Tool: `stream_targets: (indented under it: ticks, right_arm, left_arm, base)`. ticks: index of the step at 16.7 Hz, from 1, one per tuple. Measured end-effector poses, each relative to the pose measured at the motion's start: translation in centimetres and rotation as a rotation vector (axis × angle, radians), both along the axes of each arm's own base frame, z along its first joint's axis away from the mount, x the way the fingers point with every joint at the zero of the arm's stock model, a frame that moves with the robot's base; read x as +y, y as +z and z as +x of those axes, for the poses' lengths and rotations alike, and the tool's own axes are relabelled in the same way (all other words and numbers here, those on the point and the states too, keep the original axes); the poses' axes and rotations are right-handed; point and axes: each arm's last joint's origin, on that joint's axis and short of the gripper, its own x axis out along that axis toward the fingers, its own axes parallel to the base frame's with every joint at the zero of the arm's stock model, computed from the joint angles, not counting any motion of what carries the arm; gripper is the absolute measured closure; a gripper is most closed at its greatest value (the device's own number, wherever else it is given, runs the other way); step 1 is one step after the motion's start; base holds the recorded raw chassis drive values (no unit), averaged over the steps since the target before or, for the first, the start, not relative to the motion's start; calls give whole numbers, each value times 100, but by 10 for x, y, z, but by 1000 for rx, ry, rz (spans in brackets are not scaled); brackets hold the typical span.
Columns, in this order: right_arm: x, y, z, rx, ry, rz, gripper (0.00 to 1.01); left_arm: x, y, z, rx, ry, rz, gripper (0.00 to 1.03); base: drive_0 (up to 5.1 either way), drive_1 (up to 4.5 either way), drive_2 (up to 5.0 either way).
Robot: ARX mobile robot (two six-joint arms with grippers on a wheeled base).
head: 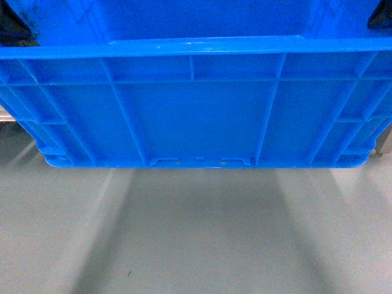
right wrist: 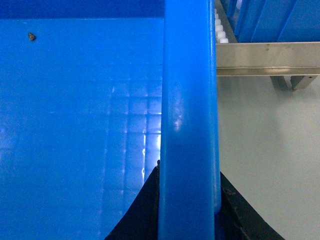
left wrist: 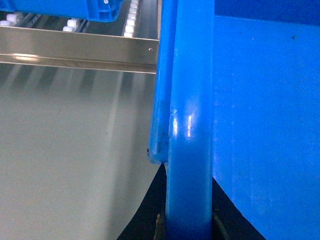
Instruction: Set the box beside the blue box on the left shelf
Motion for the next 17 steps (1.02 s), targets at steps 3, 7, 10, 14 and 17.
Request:
stream_targets:
  ticks: [3, 7, 10, 14, 17]
  right_arm:
    - [0, 0, 0, -1, 0, -2, 80]
    - [0, 0, 0, -2, -1, -3, 80]
    - [0, 0, 0, -1, -2, -3, 80]
    - [0, 0, 0, -3, -2, -3, 80]
    - [0, 0, 0, -1, -2, -4, 80]
  left_arm:
    - [0, 0, 0, 0, -2, 0, 96]
    - [0, 1, 0, -1, -3, 0, 96]
    - [0, 1, -1, -2, -4, 0, 96]
    - [0, 1, 0, -3, -5, -1, 96]
    - [0, 0, -1, 3, -5, -1, 96]
  base:
    - [0, 0, 0]
    - [0, 0, 0]
    - [0, 0, 0]
    - [0, 0, 0]
    - [0, 0, 0]
